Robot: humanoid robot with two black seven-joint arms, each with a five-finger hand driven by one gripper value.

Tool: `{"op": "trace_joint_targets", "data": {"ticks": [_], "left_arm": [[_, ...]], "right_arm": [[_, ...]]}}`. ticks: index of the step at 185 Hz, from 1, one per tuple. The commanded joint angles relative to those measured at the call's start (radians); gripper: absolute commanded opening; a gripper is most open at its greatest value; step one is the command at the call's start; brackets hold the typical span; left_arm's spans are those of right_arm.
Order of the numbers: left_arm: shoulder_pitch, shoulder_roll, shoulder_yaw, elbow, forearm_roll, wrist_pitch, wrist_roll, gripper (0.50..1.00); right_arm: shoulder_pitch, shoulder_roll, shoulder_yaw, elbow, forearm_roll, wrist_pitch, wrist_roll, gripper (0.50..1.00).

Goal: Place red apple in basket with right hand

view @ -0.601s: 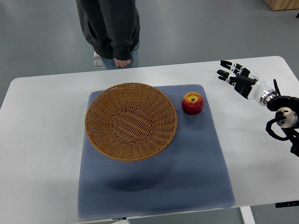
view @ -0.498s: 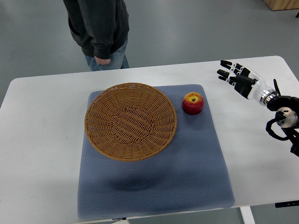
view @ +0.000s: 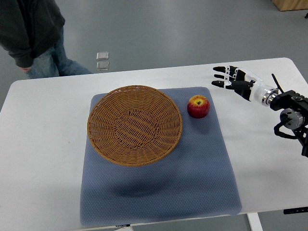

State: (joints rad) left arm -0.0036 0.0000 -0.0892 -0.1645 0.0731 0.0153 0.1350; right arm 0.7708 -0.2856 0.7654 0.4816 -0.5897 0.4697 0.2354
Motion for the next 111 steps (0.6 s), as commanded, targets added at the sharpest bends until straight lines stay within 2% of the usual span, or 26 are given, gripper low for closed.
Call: {"op": "trace_joint_targets", "data": {"ticks": [1,47,48,59,111], "left_arm": [[0.0,0.0,0.0,0.0,-0.001,0.0,0.0,1.0],[-0.001,0.0,0.0,0.0,0.0,0.0,0.0,1.0],[-0.001,0.0,0.0,0.0,0.0,0.0,0.0,1.0],[-0.001,0.0,0.0,0.0,0.0,0.0,0.0,1.0],[0.0,0.0,0.0,0.0,-0.001,0.0,0.0,1.0]], "right_arm": [[0.024,0.005,-0.001,0.002,-0.105,0.024,0.022,0.919],[0.073,0.019,-0.061,0.017,-0.252,0.043,0.065,0.919],[0.082,0.019,-0.098,0.029,-0.283,0.043,0.083,0.917],[0.094,0.019,-0.144,0.041,-0.32,0.04,0.108,0.917],[0.131,0.013,-0.261,0.043,-0.397,0.026,0.177,0.917]]}}
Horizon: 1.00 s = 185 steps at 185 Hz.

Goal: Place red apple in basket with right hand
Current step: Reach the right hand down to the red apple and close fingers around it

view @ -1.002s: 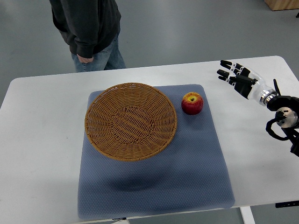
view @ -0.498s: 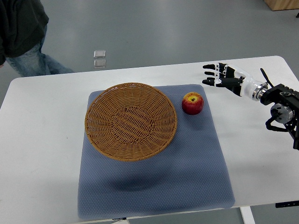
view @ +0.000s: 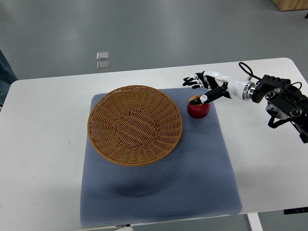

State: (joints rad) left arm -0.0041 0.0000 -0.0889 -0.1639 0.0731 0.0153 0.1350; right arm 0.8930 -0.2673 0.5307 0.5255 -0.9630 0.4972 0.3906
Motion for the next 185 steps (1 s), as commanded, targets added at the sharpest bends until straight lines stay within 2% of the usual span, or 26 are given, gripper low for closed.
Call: {"op": "trace_joint_targets", "data": {"ticks": [1,28,59,91,149,164,173,174,185], "left_arm": [[0.001,0.0,0.0,0.0,-0.001,0.0,0.0,1.0],[0.001,0.0,0.0,0.0,0.0,0.0,0.0,1.0],[0.001,0.0,0.0,0.0,0.0,0.0,0.0,1.0],[0.001,0.0,0.0,0.0,-0.001,0.0,0.0,1.0],[-0.001,0.0,0.0,0.0,-0.001,0.0,0.0,1.0],[0.001,0.0,0.0,0.0,-0.001,0.0,0.0,1.0],[0.001,0.0,0.0,0.0,-0.001,0.0,0.0,1.0],[-0.001,0.0,0.0,0.0,-0.001,0.0,0.0,1.0],[0.001,0.0,0.0,0.0,-0.001,0.0,0.0,1.0]], "right_arm": [[0.009,-0.006,-0.026,-0.001,-0.023,-0.002,0.022,0.917],[0.015,-0.012,-0.032,-0.002,-0.082,-0.009,0.042,0.917],[0.012,-0.018,-0.041,-0.007,-0.183,-0.057,0.063,0.917],[0.014,-0.018,-0.112,-0.007,-0.189,-0.118,0.068,0.915],[0.014,-0.01,-0.172,-0.007,-0.189,-0.181,0.074,0.913],[0.014,-0.006,-0.186,-0.007,-0.192,-0.201,0.074,0.864],[0.014,-0.006,-0.186,-0.007,-0.192,-0.201,0.074,0.864],[0.014,-0.004,-0.202,-0.009,-0.192,-0.218,0.074,0.822],[0.014,-0.001,-0.219,-0.009,-0.192,-0.238,0.074,0.78]]}}
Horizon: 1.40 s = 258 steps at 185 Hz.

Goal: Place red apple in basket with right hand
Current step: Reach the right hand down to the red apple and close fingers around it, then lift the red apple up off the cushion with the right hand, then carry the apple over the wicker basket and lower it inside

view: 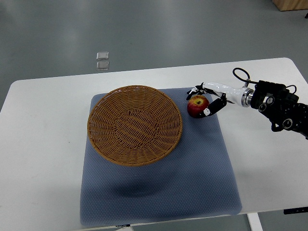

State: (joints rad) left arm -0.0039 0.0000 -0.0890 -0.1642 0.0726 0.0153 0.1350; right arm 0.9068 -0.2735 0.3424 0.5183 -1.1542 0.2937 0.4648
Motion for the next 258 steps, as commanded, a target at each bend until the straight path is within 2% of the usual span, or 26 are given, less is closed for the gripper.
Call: {"op": "trace_joint_targets", "data": {"ticks": [1,6,19,23,26,35,36,81,82,87,97,110,120,121,124,138,139,145,163,164,180,183,258], "left_arm": [[0.001,0.0,0.0,0.0,0.001,0.0,0.0,1.0],[-0.001,0.0,0.0,0.0,0.001,0.0,0.0,1.0],[-0.001,0.0,0.0,0.0,0.0,0.0,0.0,1.0],[0.001,0.0,0.0,0.0,0.001,0.0,0.0,1.0],[0.001,0.0,0.0,0.0,0.0,0.0,0.0,1.0],[0.001,0.0,0.0,0.0,0.0,0.0,0.0,1.0],[-0.001,0.0,0.0,0.0,0.001,0.0,0.0,1.0],[-0.001,0.0,0.0,0.0,0.0,0.0,0.0,1.0],[0.001,0.0,0.0,0.0,0.0,0.0,0.0,1.0],[0.001,0.0,0.0,0.0,0.001,0.0,0.0,1.0],[-0.001,0.0,0.0,0.0,0.001,0.0,0.0,1.0],[-0.001,0.0,0.0,0.0,0.0,0.0,0.0,1.0],[-0.001,0.0,0.0,0.0,0.0,0.0,0.0,1.0],[-0.001,0.0,0.0,0.0,0.0,0.0,0.0,1.0],[-0.001,0.0,0.0,0.0,0.001,0.0,0.0,1.0],[0.001,0.0,0.0,0.0,0.001,0.0,0.0,1.0],[-0.001,0.0,0.0,0.0,0.001,0.0,0.0,1.0],[0.001,0.0,0.0,0.0,0.001,0.0,0.0,1.0],[0.001,0.0,0.0,0.0,0.001,0.0,0.0,1.0],[-0.001,0.0,0.0,0.0,0.0,0.0,0.0,1.0],[-0.001,0.0,0.0,0.0,0.0,0.0,0.0,1.0],[-0.001,0.0,0.0,0.0,0.0,0.0,0.0,1.0],[0.001,0.0,0.0,0.0,0.001,0.0,0.0,1.0]], "right_arm": [[0.0,0.004,-0.034,-0.001,-0.001,-0.038,0.0,0.768],[0.0,0.004,-0.039,-0.001,-0.001,-0.044,0.0,0.74],[0.0,0.004,-0.039,-0.001,0.001,-0.05,0.006,0.621],[0.001,0.002,-0.039,-0.001,0.001,-0.05,0.008,0.609],[0.0,0.002,-0.039,-0.001,0.001,-0.051,0.011,0.58],[0.0,0.002,-0.039,-0.001,0.001,-0.051,0.011,0.58],[0.001,0.0,-0.031,-0.001,0.008,-0.051,0.014,0.5],[0.083,-0.032,0.053,0.0,0.074,-0.033,0.035,0.5],[0.11,-0.055,0.081,0.009,0.103,-0.007,0.041,0.5],[0.136,-0.064,0.095,0.012,0.119,0.024,0.041,0.5],[0.172,-0.07,0.106,0.029,0.13,0.061,0.041,0.5],[0.205,-0.072,0.109,0.086,0.13,0.09,0.041,0.5],[0.205,-0.072,0.109,0.086,0.13,0.09,0.041,0.5],[0.217,-0.07,0.104,0.136,0.126,0.097,0.04,0.5],[0.225,-0.069,0.098,0.158,0.12,0.101,0.038,0.5],[0.228,-0.065,0.092,0.177,0.117,0.104,0.038,0.5],[0.233,-0.055,0.089,0.221,0.113,0.113,0.034,0.5],[0.234,-0.055,0.081,0.246,0.111,0.117,0.032,0.5],[0.236,-0.053,0.067,0.275,0.103,0.122,0.032,0.5],[0.236,-0.047,0.046,0.301,0.078,0.122,0.031,0.5],[0.236,-0.033,0.038,0.31,0.059,0.122,0.032,0.5],[0.233,0.01,0.03,0.318,0.021,0.124,0.034,0.509],[0.225,0.181,-0.125,0.312,-0.094,0.101,0.031,0.515]]}}
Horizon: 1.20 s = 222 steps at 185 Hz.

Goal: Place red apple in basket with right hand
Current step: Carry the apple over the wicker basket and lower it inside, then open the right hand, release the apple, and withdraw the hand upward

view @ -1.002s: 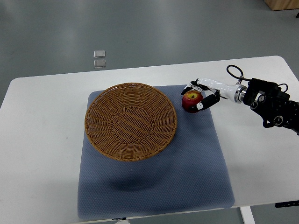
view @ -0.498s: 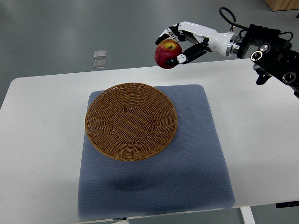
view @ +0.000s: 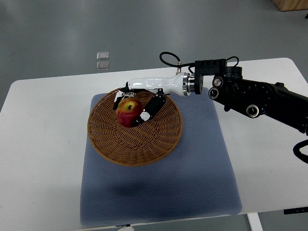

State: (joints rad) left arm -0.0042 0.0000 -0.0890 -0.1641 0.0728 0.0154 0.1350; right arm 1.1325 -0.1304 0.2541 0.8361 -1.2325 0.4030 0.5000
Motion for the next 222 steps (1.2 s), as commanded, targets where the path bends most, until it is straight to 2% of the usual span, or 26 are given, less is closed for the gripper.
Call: {"op": "trace_joint_targets", "data": {"ticks": [1,18,36,46,47,53,63,64,72,81,82,92,101,102,110,150,176,190,199,200,202,214,222], "left_arm": [[0.0,0.0,0.0,0.0,-0.001,0.0,0.0,1.0],[0.0,0.0,0.0,0.0,0.001,0.0,0.0,1.0],[0.001,0.0,0.0,0.0,-0.001,0.0,0.0,1.0],[0.001,0.0,0.0,0.0,-0.001,0.0,0.0,1.0],[0.0,0.0,0.0,0.0,0.001,0.0,0.0,1.0],[0.0,0.0,0.0,0.0,-0.001,0.0,0.0,1.0],[0.0,0.0,0.0,0.0,-0.001,0.0,0.0,1.0],[0.0,0.0,0.0,0.0,-0.001,0.0,0.0,1.0],[0.0,0.0,0.0,0.0,0.001,0.0,0.0,1.0],[0.0,0.0,0.0,0.0,0.001,0.0,0.0,1.0],[0.001,0.0,0.0,0.0,0.001,0.0,0.0,1.0],[0.001,0.0,0.0,0.0,0.001,0.0,0.0,1.0],[0.001,0.0,0.0,0.0,0.001,0.0,0.0,1.0],[0.001,0.0,0.0,0.0,-0.001,0.0,0.0,1.0],[0.0,0.0,0.0,0.0,0.001,0.0,0.0,1.0],[0.001,0.0,0.0,0.0,-0.001,0.0,0.0,1.0],[0.0,0.0,0.0,0.0,0.001,0.0,0.0,1.0],[0.0,0.0,0.0,0.0,0.001,0.0,0.0,1.0],[0.0,0.0,0.0,0.0,0.001,0.0,0.0,1.0],[0.0,0.0,0.0,0.0,-0.001,0.0,0.0,1.0],[0.0,0.0,0.0,0.0,-0.001,0.0,0.0,1.0],[0.0,0.0,0.0,0.0,0.001,0.0,0.0,1.0],[0.0,0.0,0.0,0.0,0.001,0.0,0.0,1.0]], "right_arm": [[-0.002,0.043,-0.041,-0.006,-0.018,-0.013,-0.005,0.515],[-0.01,0.078,-0.084,-0.022,-0.036,-0.052,-0.006,0.523],[-0.011,0.117,-0.136,-0.064,-0.041,-0.107,-0.015,0.564],[-0.011,0.117,-0.136,-0.064,-0.041,-0.107,-0.015,0.564],[-0.014,0.129,-0.153,-0.086,-0.041,-0.133,-0.018,0.578],[-0.017,0.13,-0.157,-0.101,-0.041,-0.144,-0.018,0.596],[-0.017,0.13,-0.157,-0.101,-0.041,-0.144,-0.018,0.596],[-0.019,0.13,-0.159,-0.123,-0.041,-0.15,-0.018,0.633],[-0.019,0.13,-0.159,-0.133,-0.039,-0.15,-0.02,0.658],[-0.019,0.13,-0.159,-0.134,-0.039,-0.15,-0.02,0.658],[-0.02,0.13,-0.156,-0.144,-0.038,-0.151,-0.018,0.721],[-0.02,0.13,-0.156,-0.147,-0.031,-0.148,-0.018,0.799],[-0.02,0.13,-0.156,-0.147,-0.031,-0.148,-0.018,0.799],[-0.022,0.13,-0.156,-0.147,-0.025,-0.147,-0.018,0.884],[-0.02,0.13,-0.156,-0.147,-0.022,-0.138,-0.018,0.917],[-0.022,0.129,-0.147,-0.143,-0.018,-0.107,-0.018,0.919],[-0.01,0.095,-0.072,-0.134,0.053,-0.041,-0.015,0.917],[-0.011,0.08,0.017,-0.132,0.117,0.03,-0.018,0.917],[-0.011,0.08,0.017,-0.132,0.117,0.03,-0.018,0.917],[-0.016,0.062,0.093,-0.132,0.18,0.086,-0.024,0.915],[-0.017,0.057,0.111,-0.132,0.195,0.097,-0.029,0.915],[-0.022,0.046,0.189,-0.14,0.28,0.122,-0.072,0.915],[-0.022,0.046,0.189,-0.14,0.28,0.122,-0.072,0.915]]}}
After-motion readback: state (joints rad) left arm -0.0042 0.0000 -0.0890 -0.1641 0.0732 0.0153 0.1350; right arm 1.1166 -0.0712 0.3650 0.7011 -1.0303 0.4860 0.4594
